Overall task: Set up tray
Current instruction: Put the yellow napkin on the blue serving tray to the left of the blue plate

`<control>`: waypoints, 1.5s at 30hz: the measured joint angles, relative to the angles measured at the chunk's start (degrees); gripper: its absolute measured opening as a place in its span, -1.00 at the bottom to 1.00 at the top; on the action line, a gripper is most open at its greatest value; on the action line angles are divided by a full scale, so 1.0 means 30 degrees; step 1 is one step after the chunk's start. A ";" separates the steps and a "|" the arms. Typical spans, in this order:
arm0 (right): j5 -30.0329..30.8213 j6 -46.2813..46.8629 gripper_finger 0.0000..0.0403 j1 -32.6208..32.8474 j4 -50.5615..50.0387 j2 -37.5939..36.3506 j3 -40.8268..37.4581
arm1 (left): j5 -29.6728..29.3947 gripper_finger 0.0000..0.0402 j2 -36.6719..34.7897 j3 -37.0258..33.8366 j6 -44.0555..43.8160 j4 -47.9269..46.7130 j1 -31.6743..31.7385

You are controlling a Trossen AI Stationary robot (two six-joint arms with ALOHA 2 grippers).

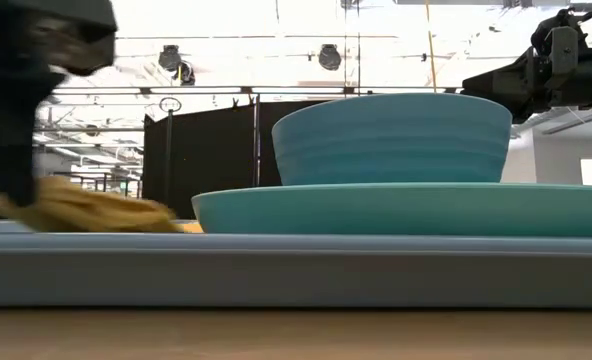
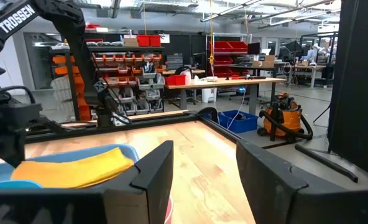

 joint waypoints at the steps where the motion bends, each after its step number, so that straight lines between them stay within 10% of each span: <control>1: 0.0000 -0.0005 -0.17 0.0000 0.0005 0.0000 -0.0001 | 0.0334 -1.00 0.0057 0.0005 -0.0365 0.0054 -0.0223; 28: 0.0000 -0.0002 -0.17 -0.0002 0.0007 0.0000 0.0000 | 0.0809 -0.84 0.0128 -0.0226 -0.2533 0.1120 -0.1814; 45: 0.0001 0.0000 -0.17 0.0000 0.0000 0.0000 0.0000 | 0.1219 0.36 0.0030 -0.0539 -0.1511 0.1636 -0.1402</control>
